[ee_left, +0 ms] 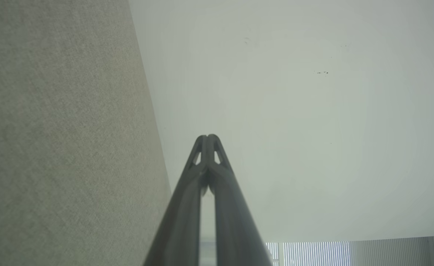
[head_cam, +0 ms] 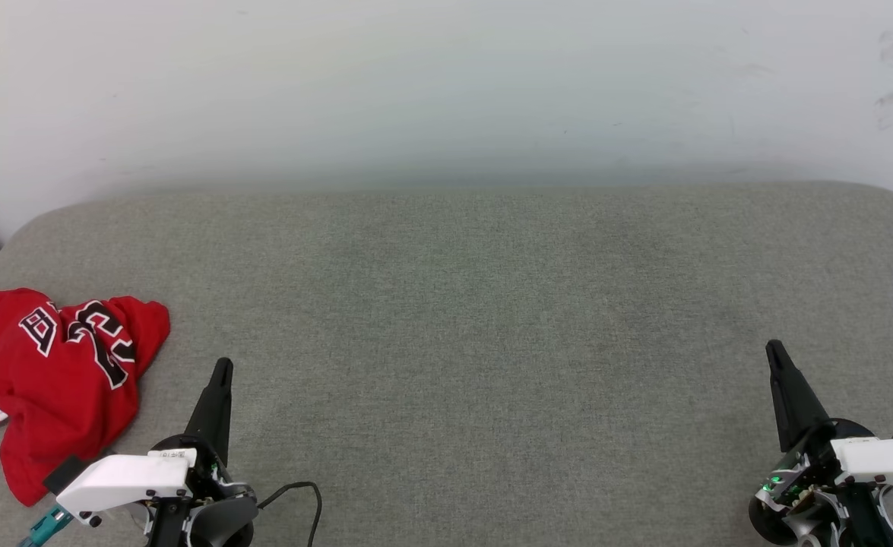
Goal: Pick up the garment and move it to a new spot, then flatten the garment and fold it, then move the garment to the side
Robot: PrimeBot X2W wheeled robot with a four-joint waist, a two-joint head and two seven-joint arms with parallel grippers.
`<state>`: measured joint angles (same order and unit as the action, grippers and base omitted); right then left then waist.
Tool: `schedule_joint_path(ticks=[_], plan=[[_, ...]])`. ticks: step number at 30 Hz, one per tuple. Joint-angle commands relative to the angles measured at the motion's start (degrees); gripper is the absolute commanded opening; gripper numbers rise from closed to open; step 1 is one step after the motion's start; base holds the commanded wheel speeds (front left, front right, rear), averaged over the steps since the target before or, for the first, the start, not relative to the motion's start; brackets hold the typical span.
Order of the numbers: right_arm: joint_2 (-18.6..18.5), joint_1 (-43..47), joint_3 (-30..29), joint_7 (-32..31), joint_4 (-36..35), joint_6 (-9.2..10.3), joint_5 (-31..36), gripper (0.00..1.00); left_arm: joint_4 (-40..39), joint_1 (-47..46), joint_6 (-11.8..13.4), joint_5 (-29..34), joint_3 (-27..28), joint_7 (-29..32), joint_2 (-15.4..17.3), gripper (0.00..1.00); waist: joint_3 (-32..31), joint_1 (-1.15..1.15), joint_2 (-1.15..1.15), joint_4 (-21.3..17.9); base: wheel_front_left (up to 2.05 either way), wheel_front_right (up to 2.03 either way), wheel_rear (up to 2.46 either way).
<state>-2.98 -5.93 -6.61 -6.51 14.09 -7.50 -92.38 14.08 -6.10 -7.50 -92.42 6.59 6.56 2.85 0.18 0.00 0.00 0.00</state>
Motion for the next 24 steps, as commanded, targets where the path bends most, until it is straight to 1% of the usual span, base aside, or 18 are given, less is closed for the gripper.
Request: schedule_joint_path(ticks=[1,24], plan=[[0.25,-0.62,0.05,-0.05,0.04,0.02,-0.05,0.00,-0.04,-0.30,-0.19,0.02,0.12,0.12,-0.10,0.00,0.00,0.00,0.00,0.00,0.00,0.00,0.00],[0.25,-0.62,0.06,-0.04,0.04,0.02,-0.05,0.00,-0.04,-0.29,-0.19,0.02,0.12,0.12,-0.10,0.00,0.00,0.00,0.00,0.00,0.00,0.00,0.00]])
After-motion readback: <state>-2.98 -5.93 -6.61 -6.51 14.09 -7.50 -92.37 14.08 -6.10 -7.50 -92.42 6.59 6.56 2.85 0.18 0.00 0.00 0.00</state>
